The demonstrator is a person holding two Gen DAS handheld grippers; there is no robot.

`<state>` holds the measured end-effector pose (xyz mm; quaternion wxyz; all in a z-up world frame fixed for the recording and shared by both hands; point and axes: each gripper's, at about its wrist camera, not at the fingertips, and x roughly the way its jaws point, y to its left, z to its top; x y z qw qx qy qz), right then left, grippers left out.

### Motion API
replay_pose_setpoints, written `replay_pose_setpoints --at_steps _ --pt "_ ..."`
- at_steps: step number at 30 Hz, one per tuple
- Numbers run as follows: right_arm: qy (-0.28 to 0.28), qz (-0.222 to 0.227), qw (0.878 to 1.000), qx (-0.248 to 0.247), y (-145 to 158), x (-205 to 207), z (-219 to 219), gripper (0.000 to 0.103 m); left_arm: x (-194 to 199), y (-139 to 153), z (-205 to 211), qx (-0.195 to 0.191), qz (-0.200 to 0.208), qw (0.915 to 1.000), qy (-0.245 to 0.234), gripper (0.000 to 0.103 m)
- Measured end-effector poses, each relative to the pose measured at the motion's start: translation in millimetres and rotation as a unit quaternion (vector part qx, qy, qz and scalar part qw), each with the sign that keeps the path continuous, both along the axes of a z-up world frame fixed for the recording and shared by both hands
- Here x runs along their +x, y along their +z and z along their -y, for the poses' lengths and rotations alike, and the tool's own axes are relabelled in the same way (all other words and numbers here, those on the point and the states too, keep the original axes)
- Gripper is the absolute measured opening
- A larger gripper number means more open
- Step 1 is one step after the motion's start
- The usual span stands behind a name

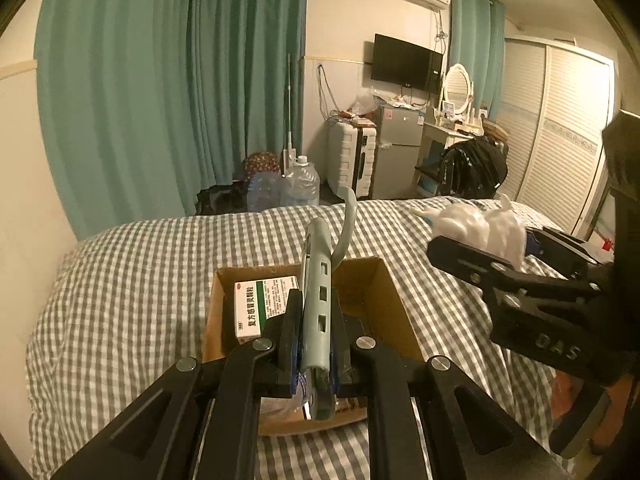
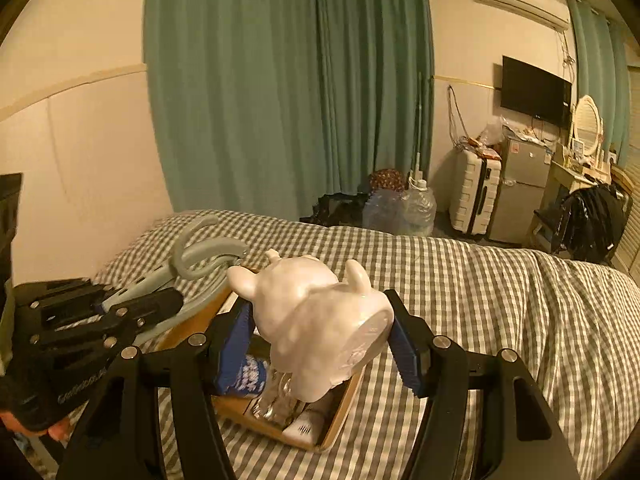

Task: Organize objects
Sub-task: 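Drop the clip and rabbit figurine into the box and open both tools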

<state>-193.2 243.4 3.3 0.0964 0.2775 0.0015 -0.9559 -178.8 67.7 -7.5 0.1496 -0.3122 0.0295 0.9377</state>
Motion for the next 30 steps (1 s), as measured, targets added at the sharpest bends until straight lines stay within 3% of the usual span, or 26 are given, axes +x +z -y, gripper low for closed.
replay_pose_setpoints --at_steps 13,19,20,23,25,27,29,30 --pt "-0.015 0.086 0.996 0.009 -77 -60 21 0.062 -27 -69 4 0.020 0.065 0.9977 -0.003 0.010" --pt "-0.018 0.089 0.996 -0.020 -79 -57 12 0.062 -32 -82 -2 0.023 0.081 0.9965 -0.006 0.010" --pt "-0.020 0.087 0.996 -0.023 -78 -56 10 0.064 -31 -83 -5 0.024 0.081 0.9964 -0.007 0.010" --pt "-0.023 0.079 0.996 -0.032 -71 -53 6 0.089 -30 -82 -10 0.028 0.085 0.9960 -0.010 0.013" --pt "-0.024 0.065 0.997 -0.046 -61 -47 4 0.089 -29 -80 -13 0.027 0.087 0.9958 -0.010 0.021" --pt "-0.024 0.061 0.997 -0.050 -52 -38 1 0.090 -28 -78 -17 0.015 0.087 0.9961 -0.004 0.057" --pt "-0.027 0.056 0.997 -0.045 -44 -35 -4 0.090 -24 -71 -14 0.010 0.079 0.9968 0.010 0.076" --pt "-0.027 0.055 0.997 -0.044 -40 -34 -7 0.090 -22 -67 -12 0.015 0.076 0.9969 0.015 0.077"
